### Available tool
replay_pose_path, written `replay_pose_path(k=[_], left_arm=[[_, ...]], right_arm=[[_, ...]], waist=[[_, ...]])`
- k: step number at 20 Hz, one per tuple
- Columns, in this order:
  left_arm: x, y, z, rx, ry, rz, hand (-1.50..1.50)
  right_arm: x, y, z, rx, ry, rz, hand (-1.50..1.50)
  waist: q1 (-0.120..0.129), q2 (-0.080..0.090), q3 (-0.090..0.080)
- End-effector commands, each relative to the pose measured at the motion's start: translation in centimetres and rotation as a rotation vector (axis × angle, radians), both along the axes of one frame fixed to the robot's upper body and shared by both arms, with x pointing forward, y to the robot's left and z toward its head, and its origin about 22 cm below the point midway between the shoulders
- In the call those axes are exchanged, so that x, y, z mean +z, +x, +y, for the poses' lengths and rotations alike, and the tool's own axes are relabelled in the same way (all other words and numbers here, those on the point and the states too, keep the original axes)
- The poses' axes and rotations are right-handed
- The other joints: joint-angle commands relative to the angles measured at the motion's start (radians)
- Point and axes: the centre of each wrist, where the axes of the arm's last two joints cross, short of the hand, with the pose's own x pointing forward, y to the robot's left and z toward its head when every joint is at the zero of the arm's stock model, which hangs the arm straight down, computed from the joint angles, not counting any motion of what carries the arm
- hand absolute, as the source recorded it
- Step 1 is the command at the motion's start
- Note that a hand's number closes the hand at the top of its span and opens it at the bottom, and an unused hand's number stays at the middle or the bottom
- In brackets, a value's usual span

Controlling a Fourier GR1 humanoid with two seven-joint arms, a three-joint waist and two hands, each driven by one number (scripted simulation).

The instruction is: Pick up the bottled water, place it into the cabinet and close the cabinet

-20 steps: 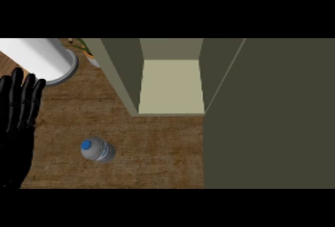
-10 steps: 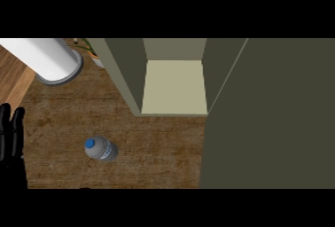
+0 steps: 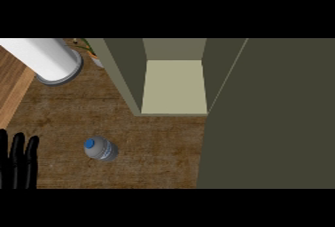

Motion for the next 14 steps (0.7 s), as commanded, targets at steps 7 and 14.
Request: replay_pose_path(k=[7, 14], left_arm=[[0.4, -1.9, -0.4, 0.054, 0.028, 0.051, -1.50], [-1.6, -1.3, -1.4, 0.038, 0.051, 0.144, -1.50]], right_arm=[[1.8, -3.0, 1.2, -0.002, 0.013, 0.011, -1.50], [1.7, -1.8, 3.2, 0.007, 0.012, 0.001, -1.50]], waist=[[-0.004, 0.000, 0.000], [-0.002, 0.001, 0.000]])
